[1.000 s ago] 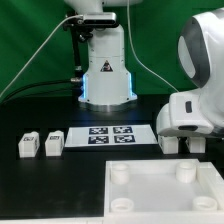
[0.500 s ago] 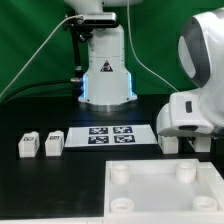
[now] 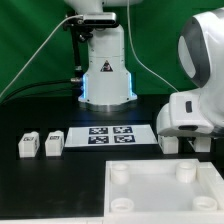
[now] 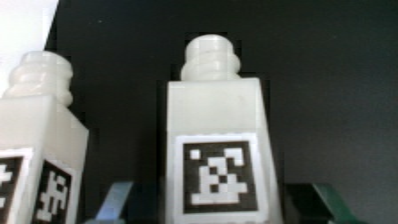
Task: Assemble one leg
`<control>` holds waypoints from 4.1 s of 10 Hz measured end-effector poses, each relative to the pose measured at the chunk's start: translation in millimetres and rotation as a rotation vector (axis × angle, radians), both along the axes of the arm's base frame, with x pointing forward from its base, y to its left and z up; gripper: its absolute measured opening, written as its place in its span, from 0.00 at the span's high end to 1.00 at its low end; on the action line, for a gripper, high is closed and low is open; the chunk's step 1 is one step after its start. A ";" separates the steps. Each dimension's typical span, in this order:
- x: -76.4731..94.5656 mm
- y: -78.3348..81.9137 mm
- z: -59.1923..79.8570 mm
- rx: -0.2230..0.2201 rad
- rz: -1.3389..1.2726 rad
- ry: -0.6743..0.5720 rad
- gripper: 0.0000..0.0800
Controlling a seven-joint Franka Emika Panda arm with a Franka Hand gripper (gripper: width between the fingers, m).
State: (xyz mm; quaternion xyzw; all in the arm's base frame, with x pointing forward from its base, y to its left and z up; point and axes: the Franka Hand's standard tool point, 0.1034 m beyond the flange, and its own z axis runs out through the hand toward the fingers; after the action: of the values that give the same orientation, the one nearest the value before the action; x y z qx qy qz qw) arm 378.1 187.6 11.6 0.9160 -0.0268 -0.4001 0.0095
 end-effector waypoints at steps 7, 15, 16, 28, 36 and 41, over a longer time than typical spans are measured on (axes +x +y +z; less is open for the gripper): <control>95.4 -52.3 118.5 0.098 0.068 -0.384 0.63; 186.1 -80.6 175.6 0.151 0.115 -1.180 0.63; 197.5 -81.5 176.8 0.148 0.118 -1.289 0.63; 252.9 -85.7 120.8 0.134 0.084 -1.499 0.63; 238.2 -72.3 79.7 0.144 0.086 -1.443 0.63; 233.5 -74.0 66.9 0.138 0.083 -1.426 0.63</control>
Offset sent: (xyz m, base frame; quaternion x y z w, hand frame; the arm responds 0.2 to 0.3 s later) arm 0.0706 -0.0508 0.0833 -0.0192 0.0254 -0.1059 0.9939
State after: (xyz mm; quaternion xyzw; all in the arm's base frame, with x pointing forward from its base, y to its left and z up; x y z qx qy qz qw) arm 611.6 113.6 78.5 0.9533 0.0339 0.2955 -0.0531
